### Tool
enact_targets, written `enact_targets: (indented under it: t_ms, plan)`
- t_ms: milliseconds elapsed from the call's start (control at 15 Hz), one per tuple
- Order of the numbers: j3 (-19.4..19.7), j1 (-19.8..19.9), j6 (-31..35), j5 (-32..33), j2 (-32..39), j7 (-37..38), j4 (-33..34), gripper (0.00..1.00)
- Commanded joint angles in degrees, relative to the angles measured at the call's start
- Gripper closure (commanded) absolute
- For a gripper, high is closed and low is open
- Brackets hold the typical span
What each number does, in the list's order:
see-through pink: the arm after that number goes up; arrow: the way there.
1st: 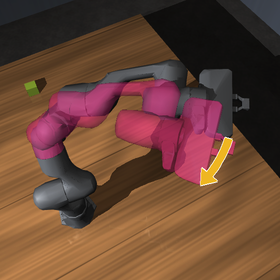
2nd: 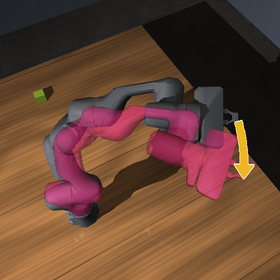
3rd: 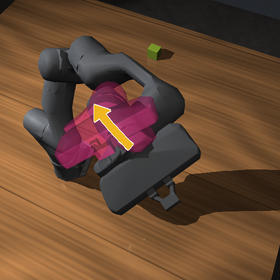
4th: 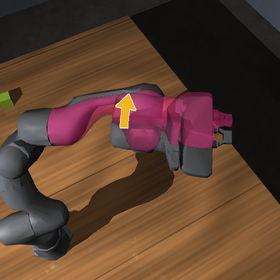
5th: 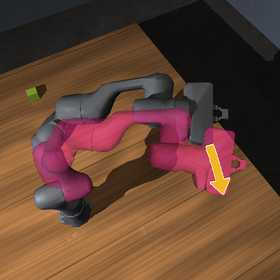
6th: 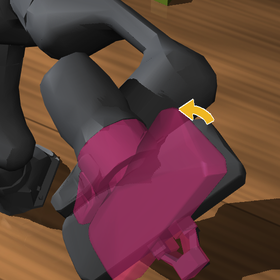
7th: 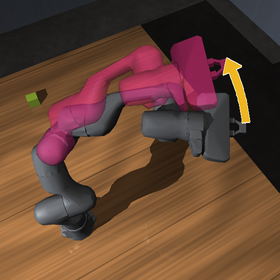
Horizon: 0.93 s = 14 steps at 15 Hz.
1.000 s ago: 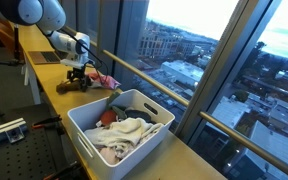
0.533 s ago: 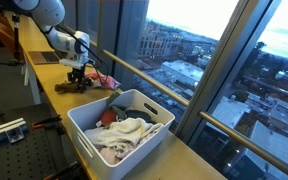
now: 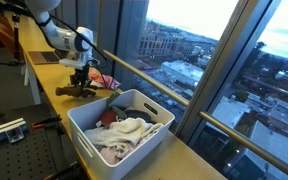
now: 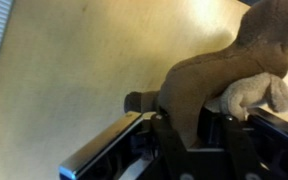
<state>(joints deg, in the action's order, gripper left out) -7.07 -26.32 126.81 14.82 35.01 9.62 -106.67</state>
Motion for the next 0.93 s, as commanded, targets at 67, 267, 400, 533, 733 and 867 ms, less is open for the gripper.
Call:
enact_targets:
  t_ms: [67,267,400,533,733,867]
  plan:
    - [2.6,2.7,1.9,5.6,-16.1,4.7,-13.1,0.94]
    - [3.5,5.4,0.1,10.4,-24.9,7.1,-17.4,0.94]
    - [3.6,8.1,-1.1,12.5,-30.7,7.5,-19.9,0.94]
    - [3.5,11.3,-2.5,13.6,-36.3,6.5,-22.1,0.94]
    - [3.8,16.5,-6.4,15.1,-44.3,3.6,-24.5,0.94]
    - [4.4,20.0,-7.5,15.1,-48.5,0.4,-25.1,0.94]
